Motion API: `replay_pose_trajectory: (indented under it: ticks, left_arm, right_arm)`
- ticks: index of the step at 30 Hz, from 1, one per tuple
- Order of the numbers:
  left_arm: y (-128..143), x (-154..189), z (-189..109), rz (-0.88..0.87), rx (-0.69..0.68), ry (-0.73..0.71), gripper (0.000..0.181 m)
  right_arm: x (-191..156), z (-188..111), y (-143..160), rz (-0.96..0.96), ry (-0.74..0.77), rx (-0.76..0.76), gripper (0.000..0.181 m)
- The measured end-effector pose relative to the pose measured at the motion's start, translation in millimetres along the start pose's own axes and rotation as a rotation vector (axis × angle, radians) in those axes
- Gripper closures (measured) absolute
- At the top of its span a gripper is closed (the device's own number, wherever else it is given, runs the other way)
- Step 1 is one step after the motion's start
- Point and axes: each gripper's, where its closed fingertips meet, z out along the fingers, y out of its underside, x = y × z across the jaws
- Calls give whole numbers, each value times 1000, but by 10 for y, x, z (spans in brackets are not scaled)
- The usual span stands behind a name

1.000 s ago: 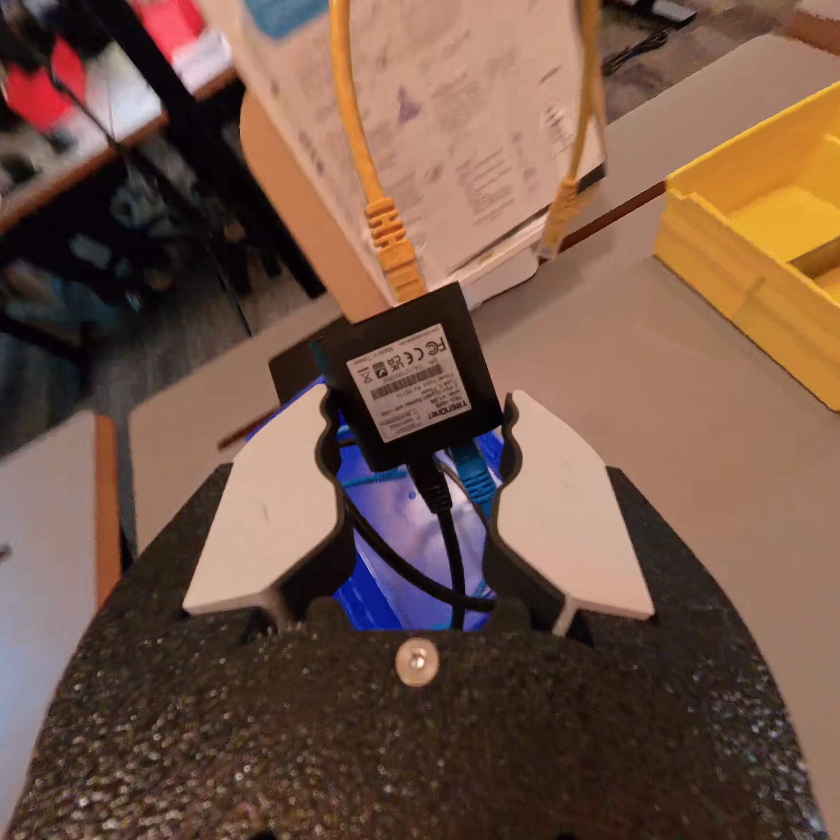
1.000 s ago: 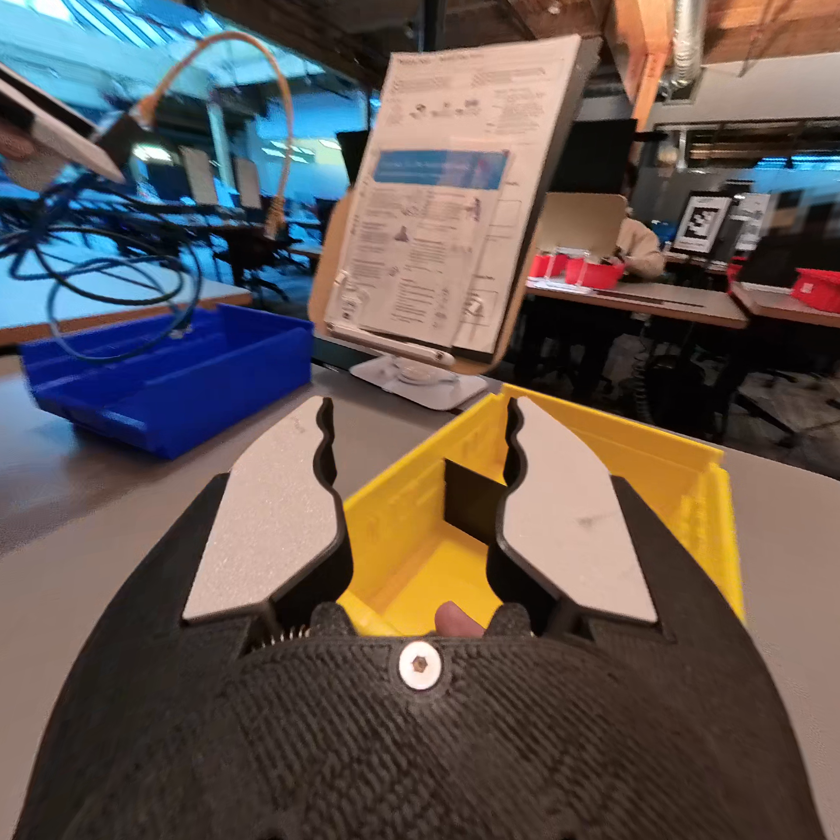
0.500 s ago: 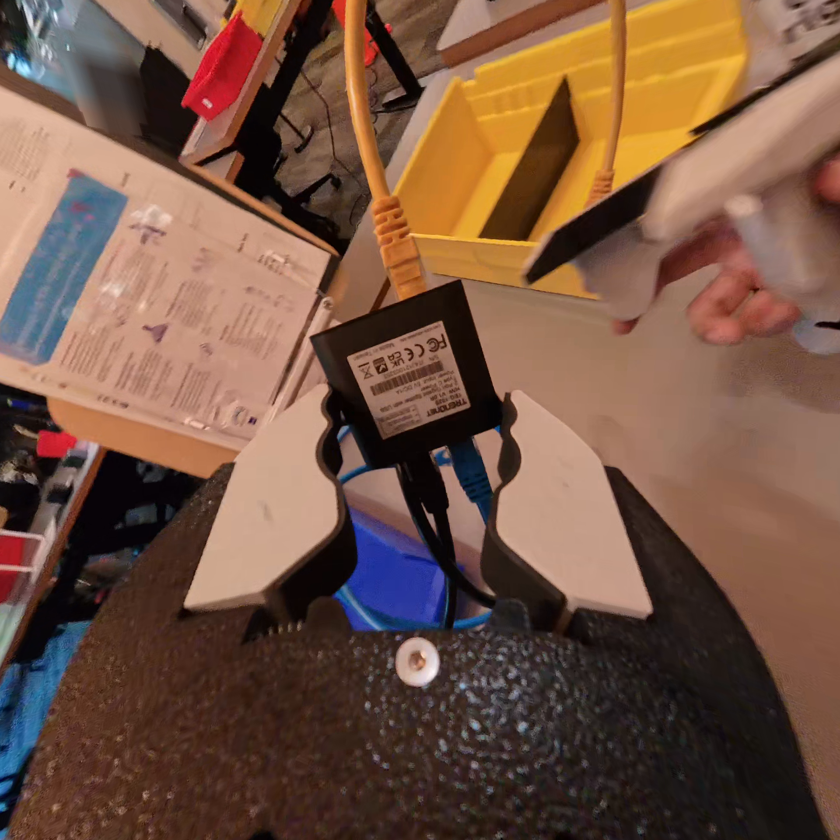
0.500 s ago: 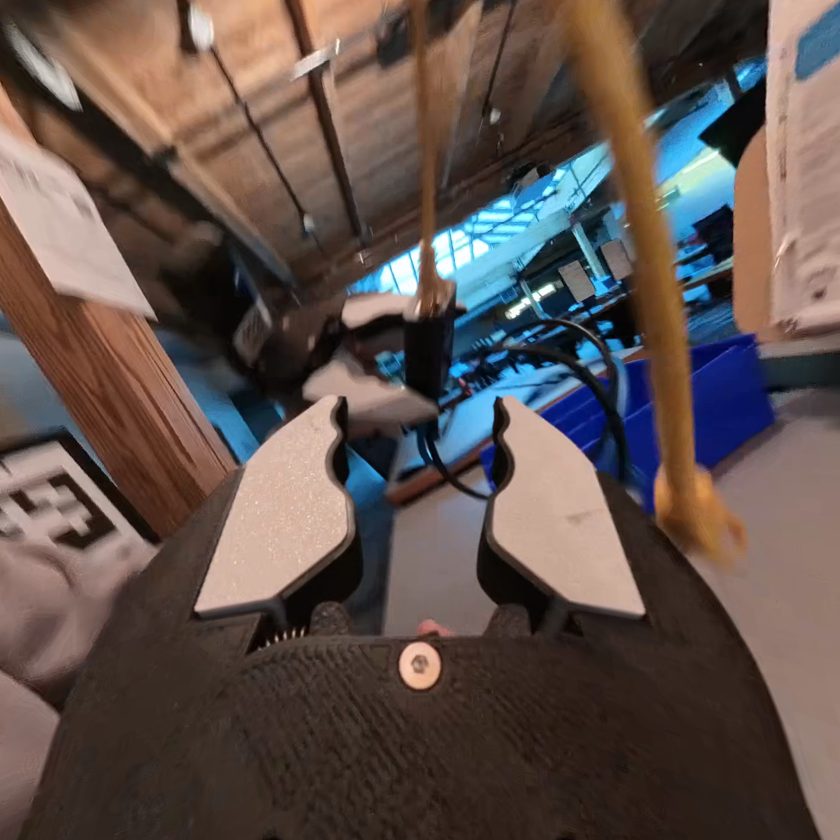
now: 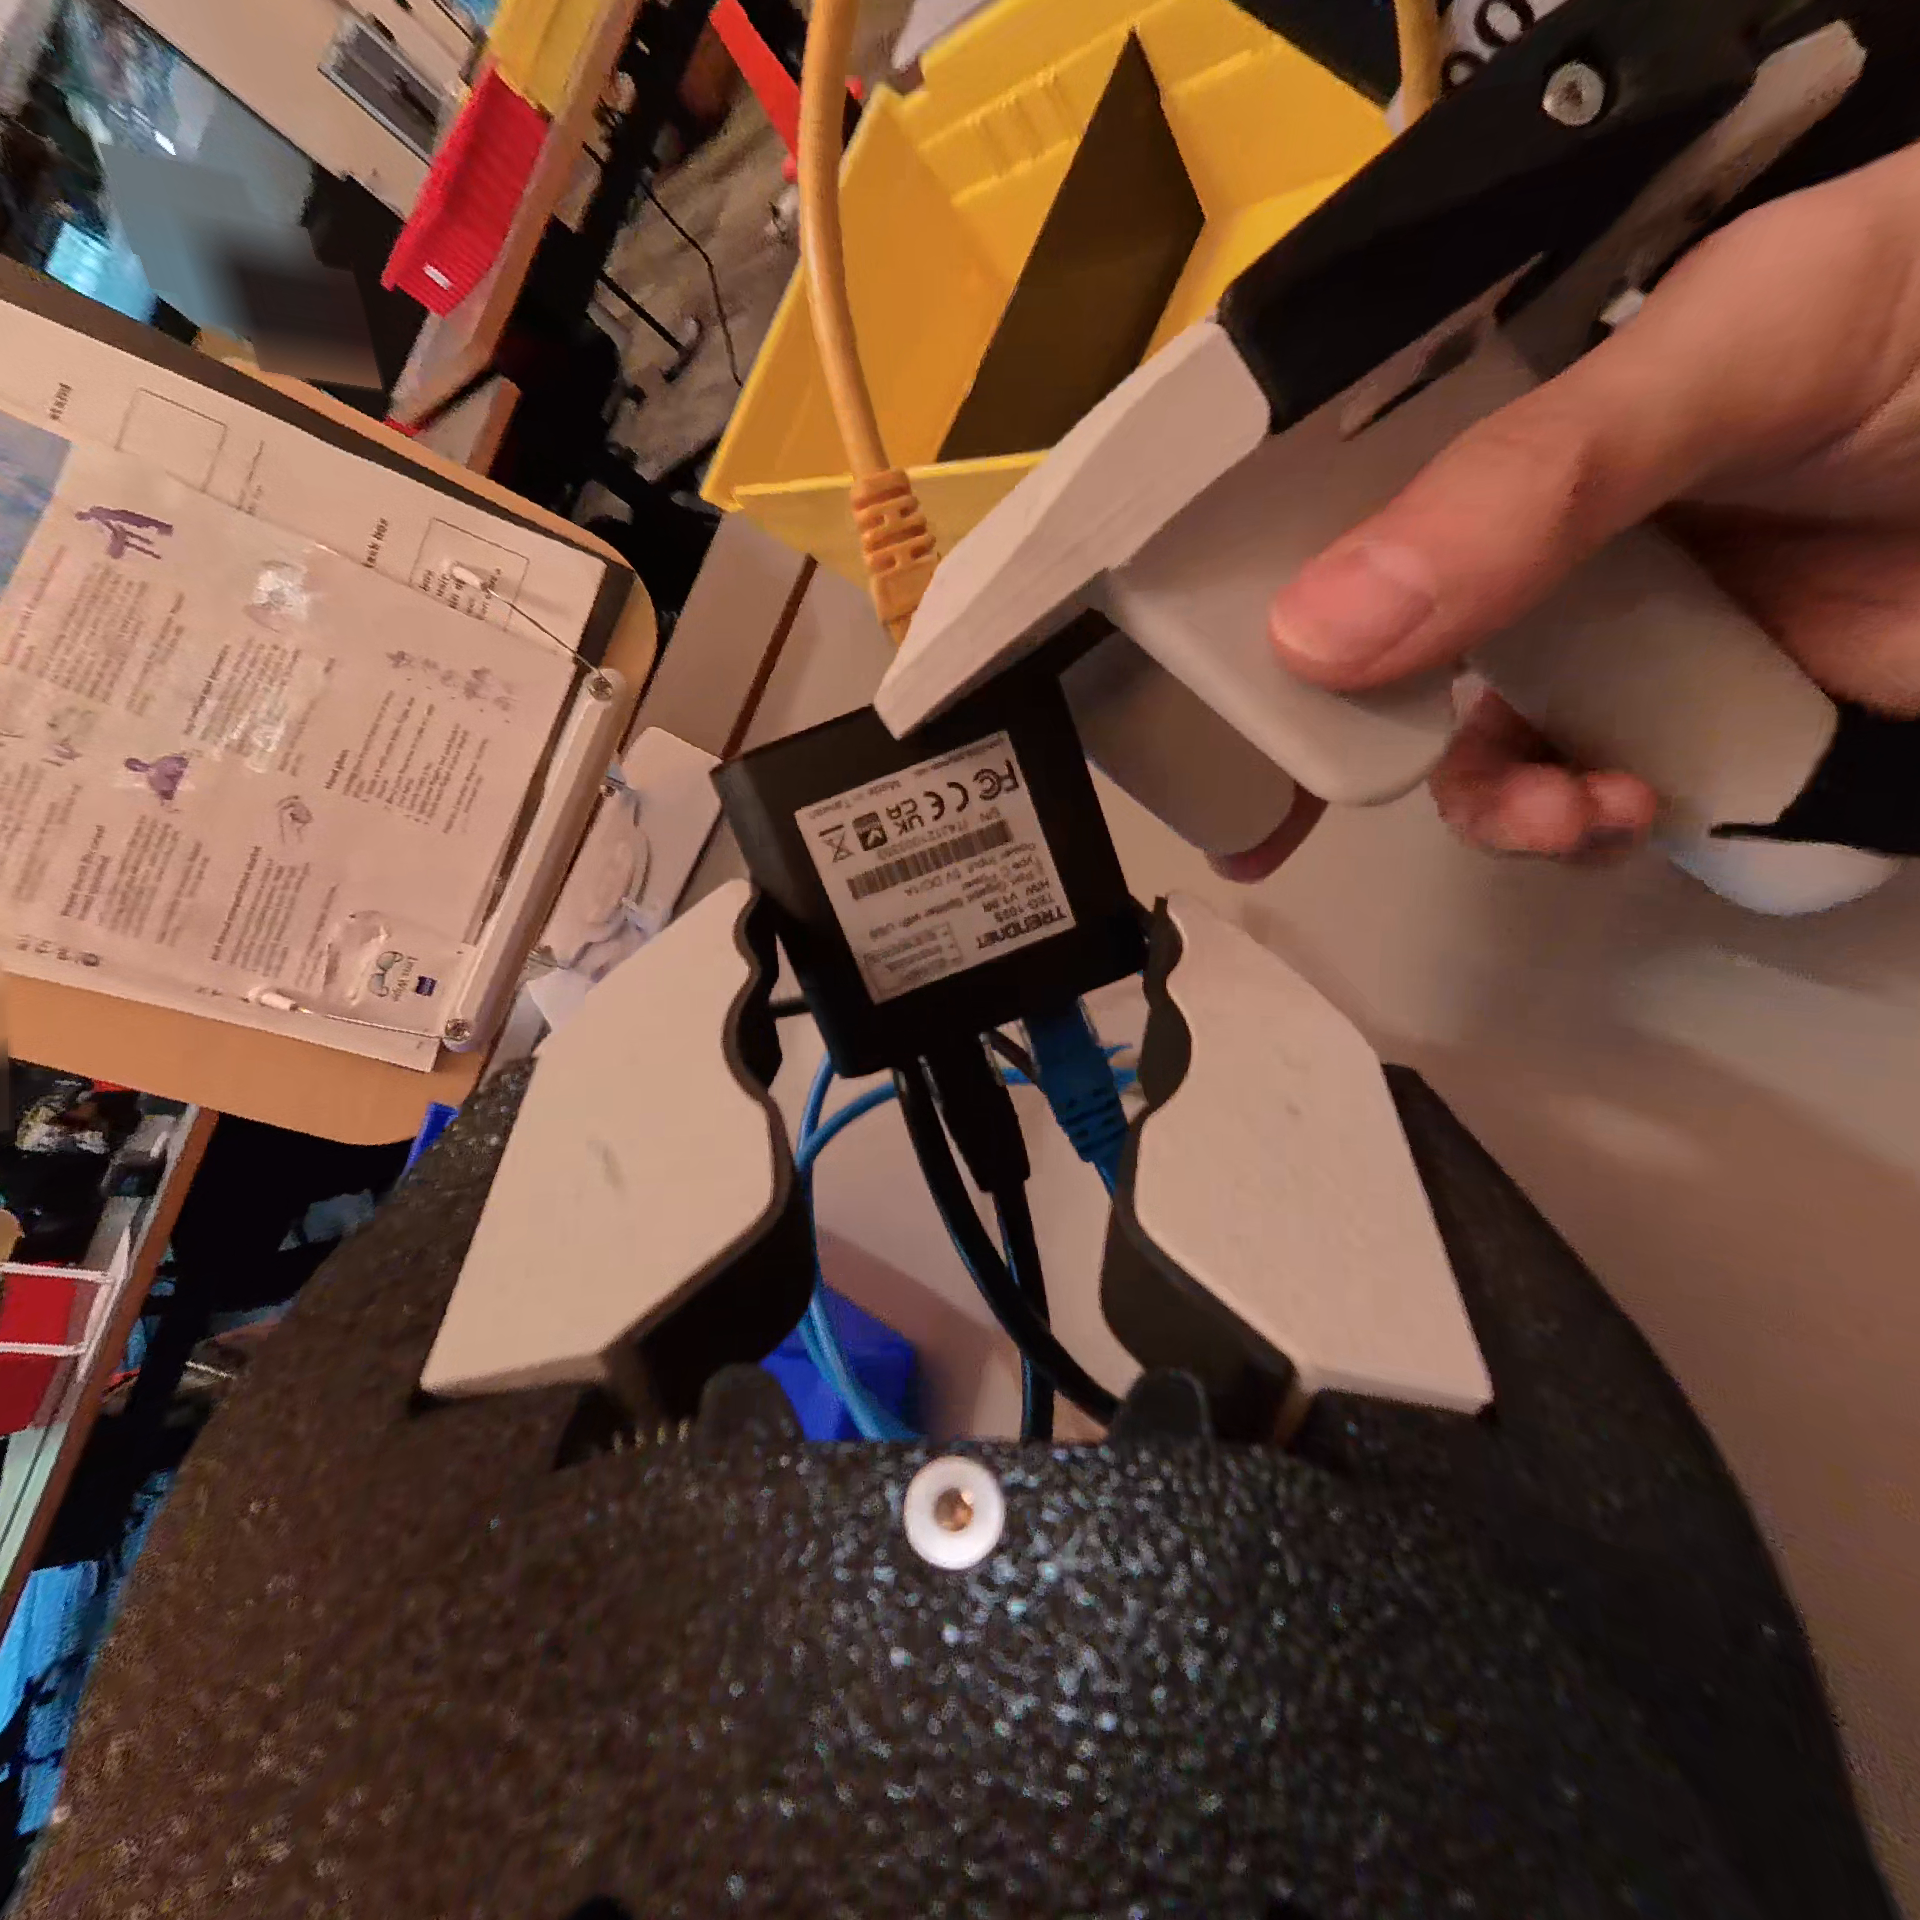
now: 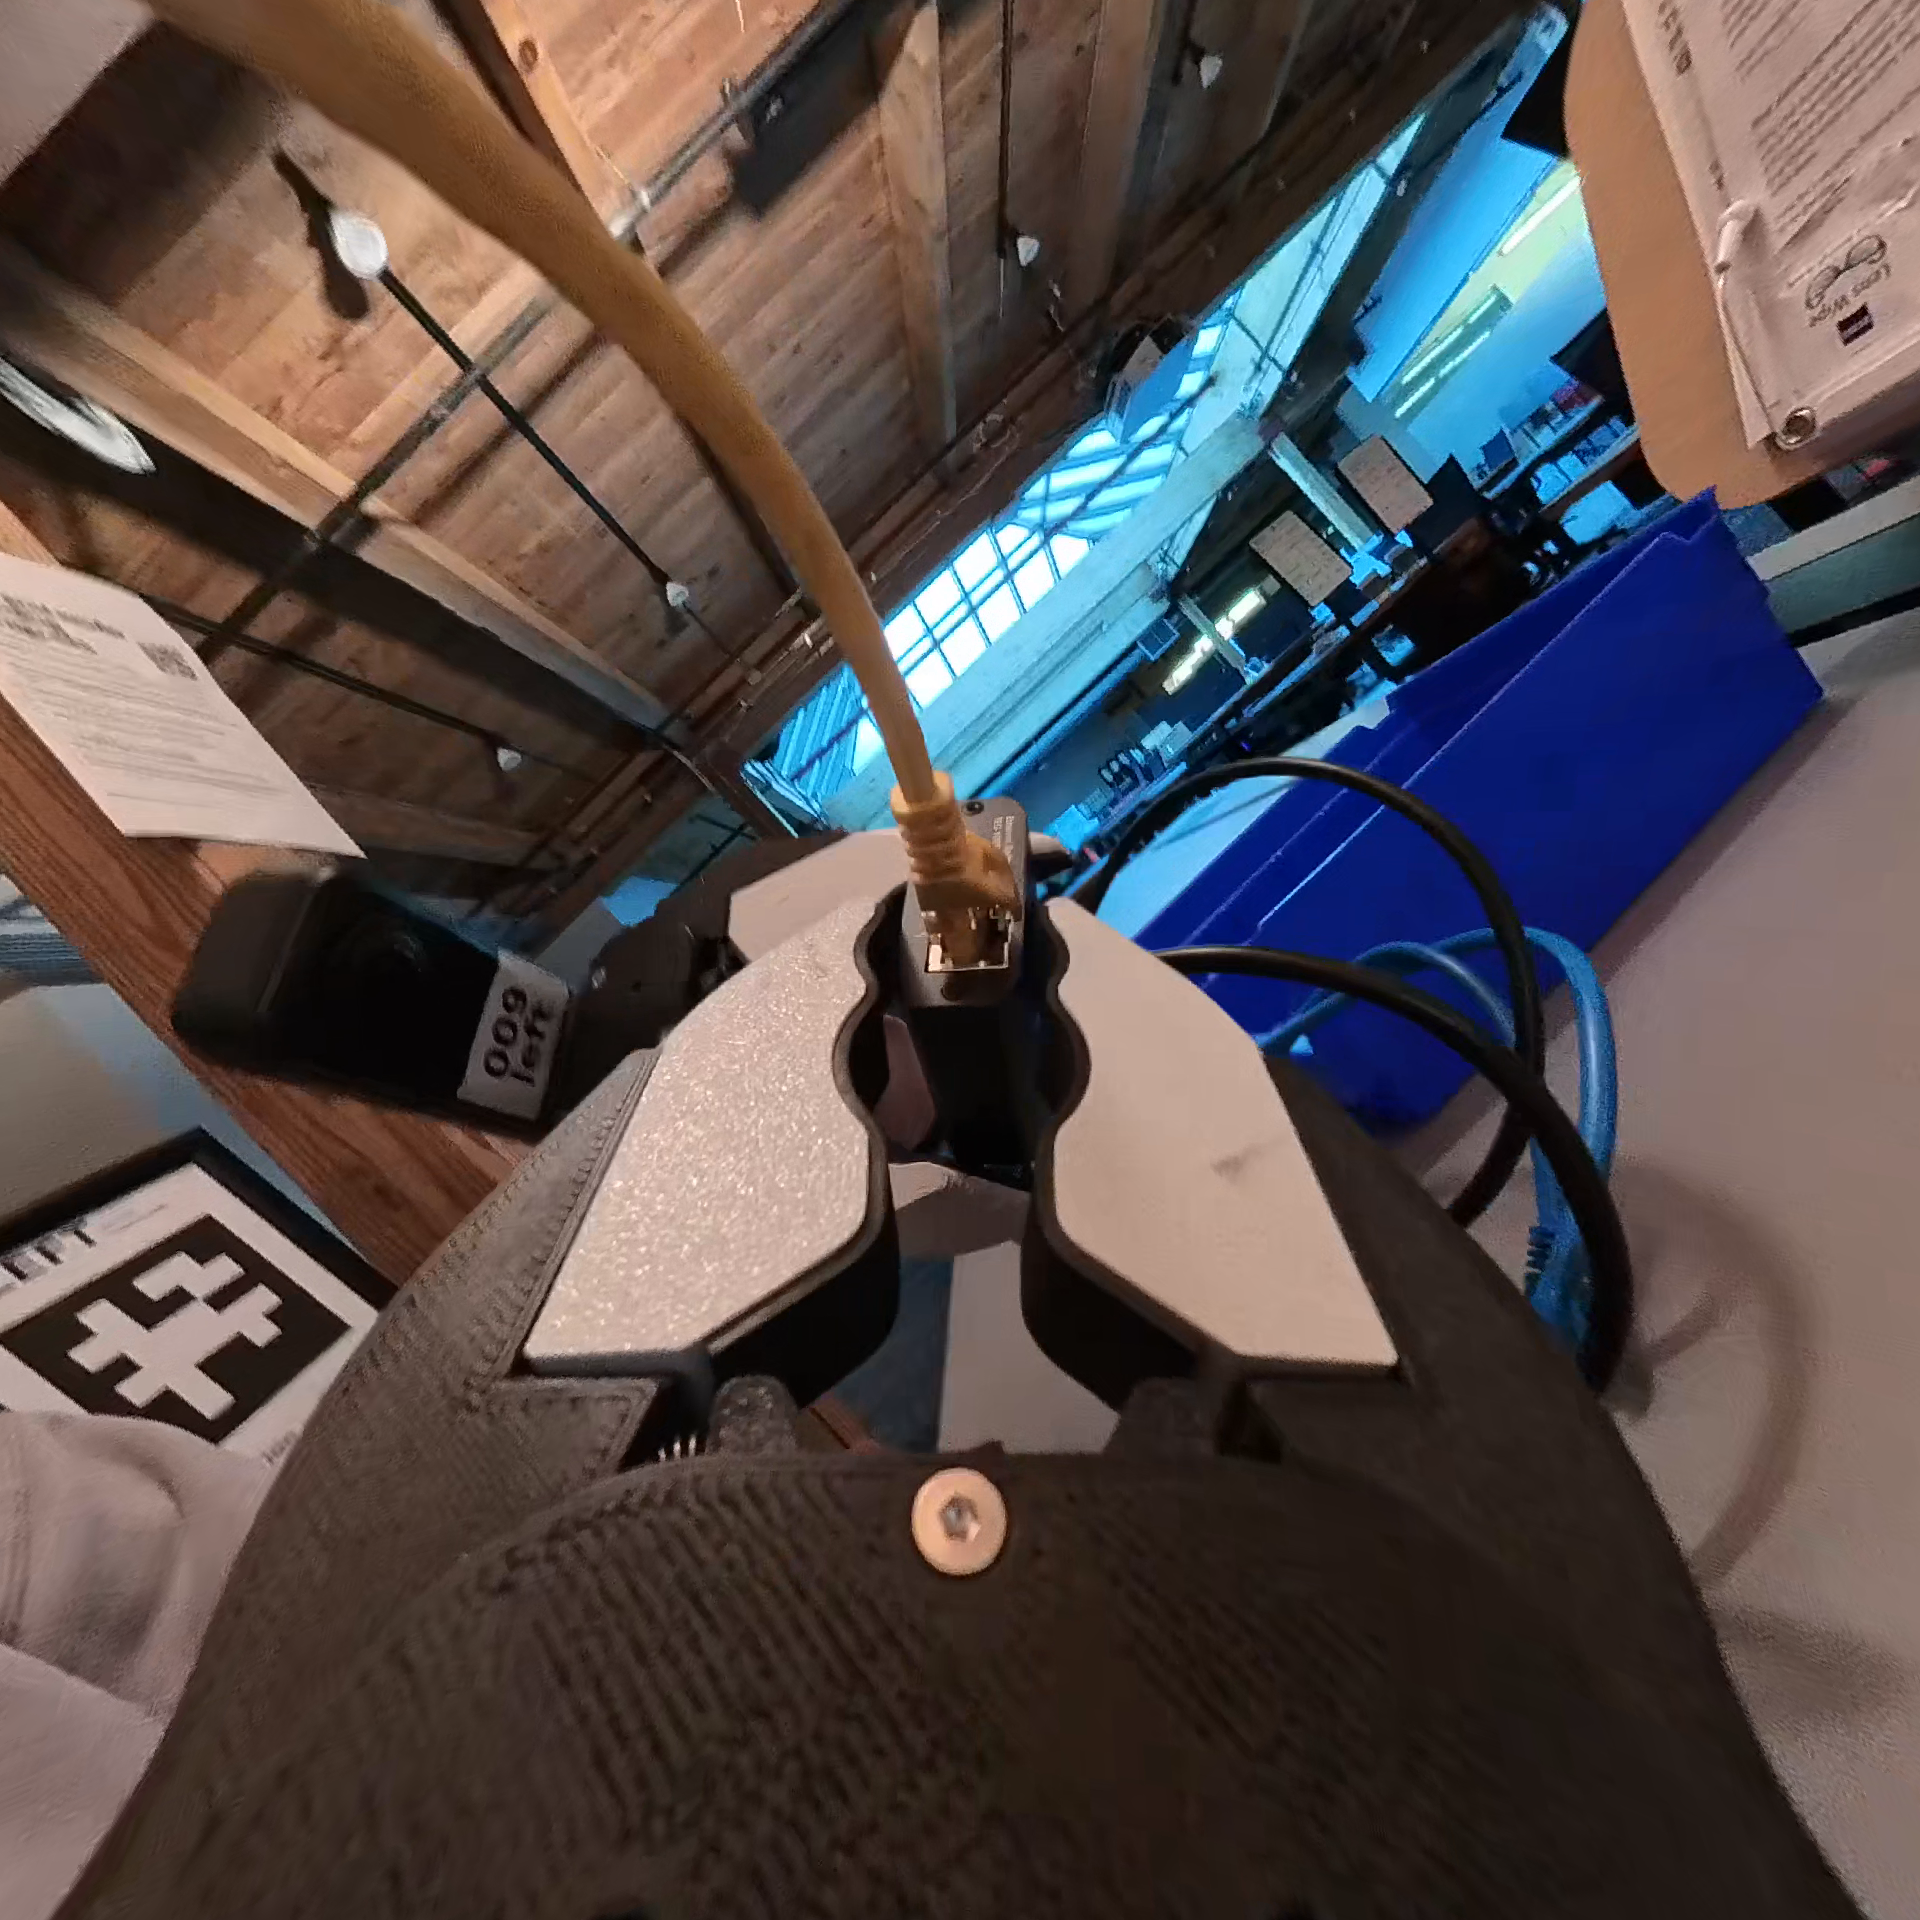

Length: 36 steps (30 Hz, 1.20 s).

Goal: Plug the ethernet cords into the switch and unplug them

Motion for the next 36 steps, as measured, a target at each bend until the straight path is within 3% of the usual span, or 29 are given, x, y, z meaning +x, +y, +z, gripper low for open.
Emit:
replay_pose_trajectory:
  ticks: [1, 4, 5, 7, 9, 13, 18, 20, 24, 26, 29, 36]
  left_arm:
    - [-28, -10, -1, 5, 35, -23, 113]
    - [-137, -67, -51, -47, 200, -147, 119]
    - [-154, -109, -96, -84, 249, -224, 113]
    - [-141, -141, -196, -148, 290, -347, 107]
    - [-145, -64, -242, -173, 317, -383, 107]
    - [-34, -18, -172, -204, 321, -364, 103]
    - [24, 65, -147, -277, 427, -177, 123]
    - [49, 60, -165, -259, 464, -172, 127]
    - [119, 64, -166, -200, 423, -223, 121]
    - [131, 129, -155, -125, 366, -221, 129]
    - [126, 131, -158, -83, 350, -263, 120]
    - [219, 193, -144, -196, 400, -142, 124]
  right_arm:
    - [-10, -2, -22, 23, -11, 28, 157]
    - [-34, -33, -132, 107, -57, 132, 158]
    - [-31, -51, -166, 143, -65, 164, 158]
    - [1, -98, -213, 178, -54, 227, 158]
    - [3, -123, -226, 234, -80, 262, 157]
    - [24, -110, -151, 309, -78, 274, 157]
    - [59, -104, -44, 429, -63, 309, 158]
    - [97, -109, -1, 447, -40, 312, 158]
    - [197, -159, 52, 466, 38, 346, 158]
    - [231, -187, 71, 459, 67, 354, 158]
    - [244, -204, 96, 470, 70, 356, 157]
    - [163, -138, 226, 515, 61, 343, 158]
